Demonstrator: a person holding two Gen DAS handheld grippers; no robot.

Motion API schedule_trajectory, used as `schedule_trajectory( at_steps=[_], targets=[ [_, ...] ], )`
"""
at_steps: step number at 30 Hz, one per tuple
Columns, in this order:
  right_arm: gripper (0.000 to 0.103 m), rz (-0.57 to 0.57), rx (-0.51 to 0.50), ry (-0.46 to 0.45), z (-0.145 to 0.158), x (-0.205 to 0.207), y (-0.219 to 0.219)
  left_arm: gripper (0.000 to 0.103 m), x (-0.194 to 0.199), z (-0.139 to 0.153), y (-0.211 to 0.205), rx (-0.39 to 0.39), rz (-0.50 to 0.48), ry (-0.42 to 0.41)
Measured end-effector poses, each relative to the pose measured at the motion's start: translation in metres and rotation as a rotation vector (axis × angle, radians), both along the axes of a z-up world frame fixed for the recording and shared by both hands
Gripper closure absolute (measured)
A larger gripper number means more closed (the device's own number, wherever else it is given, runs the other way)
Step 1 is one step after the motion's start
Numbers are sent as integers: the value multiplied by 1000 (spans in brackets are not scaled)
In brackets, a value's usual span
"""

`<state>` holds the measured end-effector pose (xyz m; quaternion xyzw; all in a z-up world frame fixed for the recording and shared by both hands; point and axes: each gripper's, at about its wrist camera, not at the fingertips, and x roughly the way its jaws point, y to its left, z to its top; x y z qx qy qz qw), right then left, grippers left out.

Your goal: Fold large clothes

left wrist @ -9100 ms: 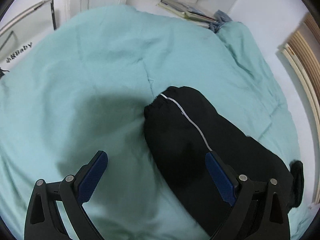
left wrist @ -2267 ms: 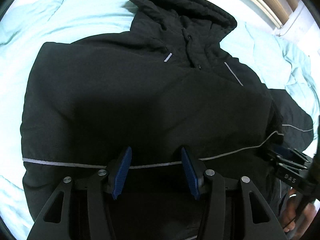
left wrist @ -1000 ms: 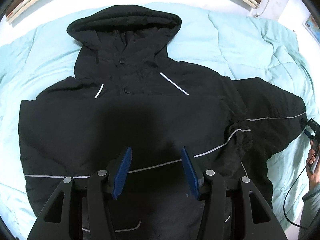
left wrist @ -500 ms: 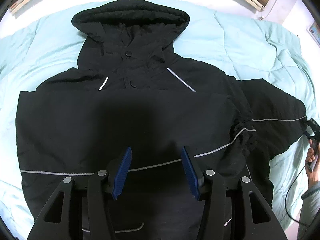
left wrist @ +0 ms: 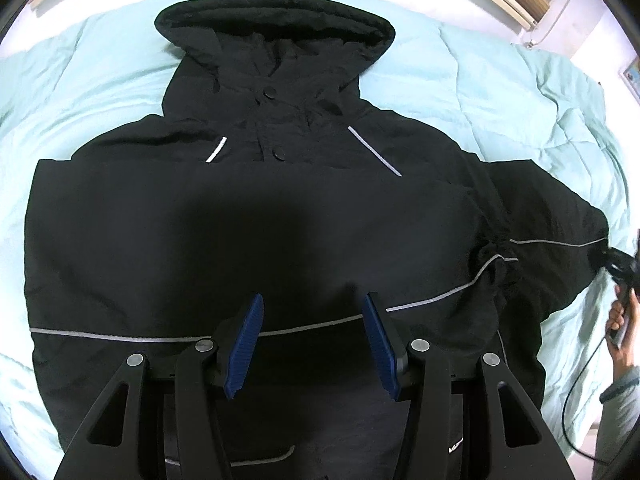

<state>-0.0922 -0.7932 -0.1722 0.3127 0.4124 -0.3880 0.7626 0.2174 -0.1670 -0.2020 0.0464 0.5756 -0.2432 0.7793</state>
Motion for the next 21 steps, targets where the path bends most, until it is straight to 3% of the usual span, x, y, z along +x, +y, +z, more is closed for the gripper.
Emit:
schedule_trajectory(
  at_steps=[2, 5, 6, 8, 14, 21],
  targets=[
    [55, -36, 114, -62, -19, -3, -16, 50, 0, 1, 5, 1, 1, 1],
    [57, -64, 157, -114, -23, -5, -22, 50, -1, 1, 13, 3, 8, 4],
    [60, -63, 145, -114, -21, -8, -19, 50, -1, 0, 18, 6, 15, 3],
    [86, -39, 70, -106, -2, -8, -1, 50, -1, 0, 26, 7, 30, 3],
    [90, 99, -136, -113, 65, 13, 73, 50, 0, 3, 46, -19, 63, -3],
    [90, 371, -207, -141, 107, 72, 199, 50, -1, 15, 72, -63, 89, -22]
  ],
)
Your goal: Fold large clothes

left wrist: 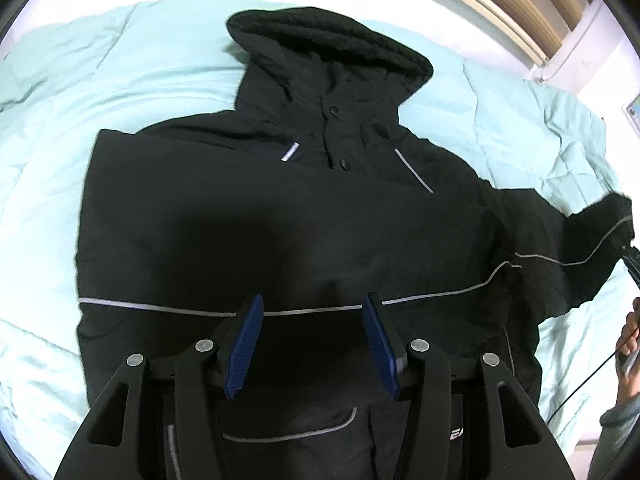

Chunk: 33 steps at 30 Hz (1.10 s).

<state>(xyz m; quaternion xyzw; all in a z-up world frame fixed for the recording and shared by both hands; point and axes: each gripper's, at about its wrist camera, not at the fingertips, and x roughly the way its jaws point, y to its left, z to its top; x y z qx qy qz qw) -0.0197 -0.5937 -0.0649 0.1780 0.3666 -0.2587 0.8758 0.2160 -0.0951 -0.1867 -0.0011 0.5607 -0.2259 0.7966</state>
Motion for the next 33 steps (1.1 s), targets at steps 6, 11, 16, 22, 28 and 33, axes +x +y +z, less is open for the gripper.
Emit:
schedule_trajectory(
  at_steps=[6, 11, 16, 22, 28, 33],
  targets=[
    [90, 219, -26, 3, 17, 63, 112, 50, -4, 12, 32, -19, 28, -22],
    [90, 418, -24, 25, 13, 108, 225, 50, -5, 16, 60, -41, 58, -26],
    [90, 596, 5, 70, -21, 148, 322, 50, -8, 12, 79, -55, 77, -19],
    [90, 715, 36, 273, -122, 195, 406, 50, -6, 2, 98, -47, 92, 0],
    [88, 704, 11, 343, -165, 206, 424, 50, -1, -8, 110, -43, 96, 12],
    [71, 755, 92, 336, -152, 199, 415, 50, 5, -9, 104, -90, 78, 22]
  ],
)
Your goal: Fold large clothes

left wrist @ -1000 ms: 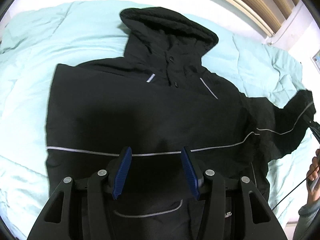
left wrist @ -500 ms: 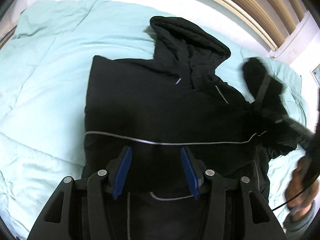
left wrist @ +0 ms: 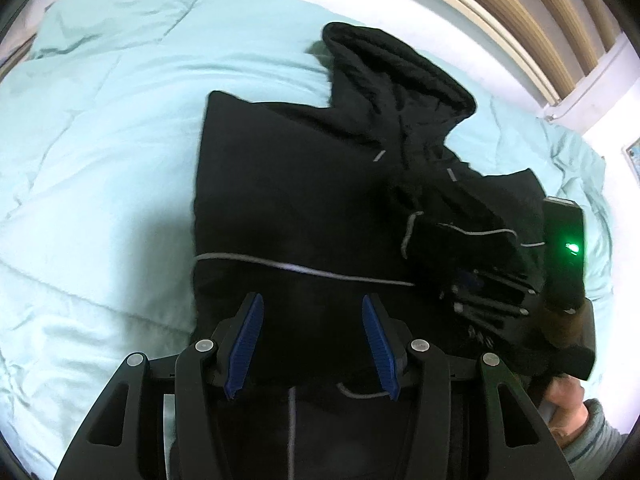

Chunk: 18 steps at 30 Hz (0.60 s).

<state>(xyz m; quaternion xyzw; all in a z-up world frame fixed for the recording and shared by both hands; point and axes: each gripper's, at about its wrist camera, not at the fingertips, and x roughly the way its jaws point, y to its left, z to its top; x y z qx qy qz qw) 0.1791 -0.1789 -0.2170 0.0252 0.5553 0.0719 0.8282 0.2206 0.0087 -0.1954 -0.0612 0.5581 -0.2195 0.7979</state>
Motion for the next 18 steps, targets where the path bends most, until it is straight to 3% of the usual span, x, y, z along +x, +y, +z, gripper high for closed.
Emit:
schedule_trajectory(
  at_steps=[2, 3, 6, 10, 15, 18],
  targets=[
    [57, 25, 39, -11, 13, -12, -1, 50, 2, 2, -5, -25, -18, 6],
    [56, 35, 52, -21, 21, -17, -2, 50, 2, 3, -8, -38, -30, 7],
    [55, 26, 80, -47, 40, -36, -10, 50, 5, 7, -16, -76, -62, 10],
    [55, -75, 82, -88, 65, -58, -53, 50, 14, 7, -35, -135, -115, 31],
    [55, -236, 92, -97, 81, -61, -118, 49, 37, -12, -62, -313, -146, 134],
    [55, -274, 64, -98, 85, -63, -134, 49, 52, -31, -73, -335, -101, 195]
  ],
)
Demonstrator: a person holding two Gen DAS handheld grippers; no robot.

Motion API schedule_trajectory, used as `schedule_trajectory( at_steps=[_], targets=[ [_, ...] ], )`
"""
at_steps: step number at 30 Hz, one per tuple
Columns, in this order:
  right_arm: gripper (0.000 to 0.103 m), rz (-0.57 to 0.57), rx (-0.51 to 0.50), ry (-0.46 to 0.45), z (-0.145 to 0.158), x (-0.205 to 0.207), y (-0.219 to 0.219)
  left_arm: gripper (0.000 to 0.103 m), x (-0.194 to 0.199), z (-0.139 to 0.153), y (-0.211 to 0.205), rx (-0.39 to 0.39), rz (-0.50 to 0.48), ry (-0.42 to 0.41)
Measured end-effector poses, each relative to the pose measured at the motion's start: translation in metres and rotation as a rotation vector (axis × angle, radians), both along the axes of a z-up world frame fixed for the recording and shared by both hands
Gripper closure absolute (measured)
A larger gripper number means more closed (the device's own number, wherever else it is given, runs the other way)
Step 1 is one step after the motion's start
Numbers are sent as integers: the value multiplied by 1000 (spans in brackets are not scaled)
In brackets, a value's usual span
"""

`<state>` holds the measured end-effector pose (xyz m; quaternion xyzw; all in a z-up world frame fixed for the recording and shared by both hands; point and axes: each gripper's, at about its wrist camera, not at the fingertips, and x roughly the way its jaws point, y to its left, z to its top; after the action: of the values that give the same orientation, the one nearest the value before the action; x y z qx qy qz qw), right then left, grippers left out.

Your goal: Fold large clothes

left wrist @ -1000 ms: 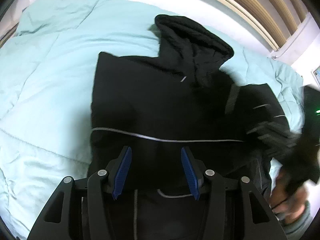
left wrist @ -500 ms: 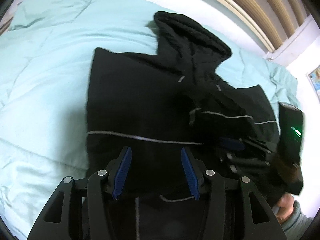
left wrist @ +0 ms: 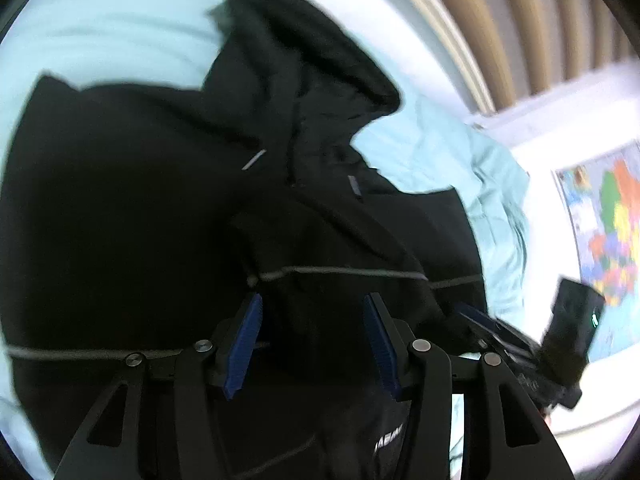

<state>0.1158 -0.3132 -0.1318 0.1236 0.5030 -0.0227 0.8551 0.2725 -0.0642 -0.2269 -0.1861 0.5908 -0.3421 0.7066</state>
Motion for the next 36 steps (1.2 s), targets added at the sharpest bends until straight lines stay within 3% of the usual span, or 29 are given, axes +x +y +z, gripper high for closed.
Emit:
schedule_trajectory(
  at_steps=[4, 5, 6, 8, 11, 15, 18, 20, 25, 28, 30, 33, 36],
  targets=[
    [55, -7, -7, -3, 3, -4, -6, 53, 11, -24, -12, 55, 23, 50],
    [55, -5, -13, 0, 3, -5, -6, 67, 11, -27, -16, 60, 27, 53],
    [55, -4, -19, 2, 4, -7, -6, 72, 11, -29, -19, 64, 25, 51],
    [55, -3, -29, 8, 4, -9, -5, 81, 9, -28, -24, 94, 28, 28],
    [55, -4, -39, 7, 6, -11, -2, 85, 2, -7, -23, 101, 37, -53],
    [55, -17, -50, -19, 17, -17, -4, 85, 0, 48, 8, 69, 103, -178],
    [55, -29, -42, -39, 23, -15, -9, 85, 4, 74, 48, 80, 167, -216],
    [55, -44, -43, -29, 17, -8, -13, 85, 7, 70, 66, 91, 167, -171],
    [55, -94, -53, 96, -31, 23, -18, 82, 4, -6, 70, 300, 103, 19],
    [55, -101, -78, 195, -67, 40, -19, 81, 0, -18, 69, 304, 117, 2],
    [55, -107, -77, 205, -78, 44, -20, 80, 3, -21, 71, 292, 128, 8],
    [55, -121, -62, 209, -82, 48, -24, 80, 2, -15, 75, 274, 122, -17],
    [55, -110, -51, 212, -72, 49, -26, 78, -8, 13, 85, 268, 135, -96]
  ],
)
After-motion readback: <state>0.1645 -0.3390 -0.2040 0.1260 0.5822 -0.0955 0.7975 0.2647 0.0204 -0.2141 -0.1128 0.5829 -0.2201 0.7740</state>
